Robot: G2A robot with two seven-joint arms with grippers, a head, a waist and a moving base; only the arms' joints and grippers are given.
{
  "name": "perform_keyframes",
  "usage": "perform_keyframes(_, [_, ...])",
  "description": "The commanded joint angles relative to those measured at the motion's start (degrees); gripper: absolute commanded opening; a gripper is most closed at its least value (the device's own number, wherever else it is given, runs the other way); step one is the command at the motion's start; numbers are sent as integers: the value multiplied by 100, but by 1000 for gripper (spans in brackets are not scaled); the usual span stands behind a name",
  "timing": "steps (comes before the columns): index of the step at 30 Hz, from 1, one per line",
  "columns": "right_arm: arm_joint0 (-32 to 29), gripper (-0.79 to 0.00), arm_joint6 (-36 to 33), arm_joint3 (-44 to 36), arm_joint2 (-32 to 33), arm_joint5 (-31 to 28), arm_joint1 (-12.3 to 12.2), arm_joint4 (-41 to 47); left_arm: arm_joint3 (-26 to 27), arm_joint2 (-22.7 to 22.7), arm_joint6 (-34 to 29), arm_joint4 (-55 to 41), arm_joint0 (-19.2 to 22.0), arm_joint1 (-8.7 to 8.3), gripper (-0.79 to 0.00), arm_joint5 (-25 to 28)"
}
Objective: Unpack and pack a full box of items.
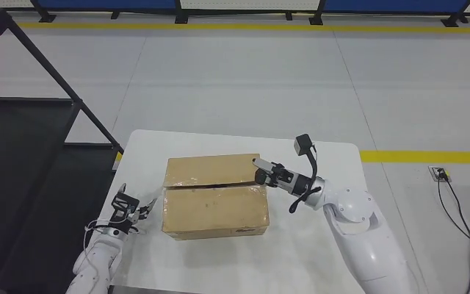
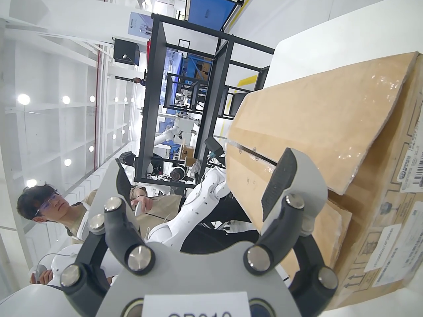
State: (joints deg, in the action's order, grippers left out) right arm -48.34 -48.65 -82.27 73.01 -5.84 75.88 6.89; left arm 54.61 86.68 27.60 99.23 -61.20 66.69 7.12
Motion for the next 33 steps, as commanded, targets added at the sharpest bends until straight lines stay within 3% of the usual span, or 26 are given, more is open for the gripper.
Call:
perform_keyframes(1, [26, 0, 8, 25, -23, 11, -2, 8, -86, 11, -77, -180, 80, 29, 0, -286])
perform_keyframes(5, [73, 0, 14, 52, -81, 19, -9, 20, -157, 48, -159, -687, 232, 100, 0, -717])
perform_keyframes(16, [79, 0, 46, -5, -148, 27, -42, 19, 215, 110, -179, -1507, 470, 195, 0, -1011])
perform_keyframes(27, [20, 0, 94, -61, -128, 40, -90, 37, 1476, 353, 422, -2156, -397, 282, 0, -1912])
perform_keyframes(33, [275, 0, 92, 241, -344, 587, -64, 66, 2056, 447, 637, -2253, -841, 332, 0, -2462])
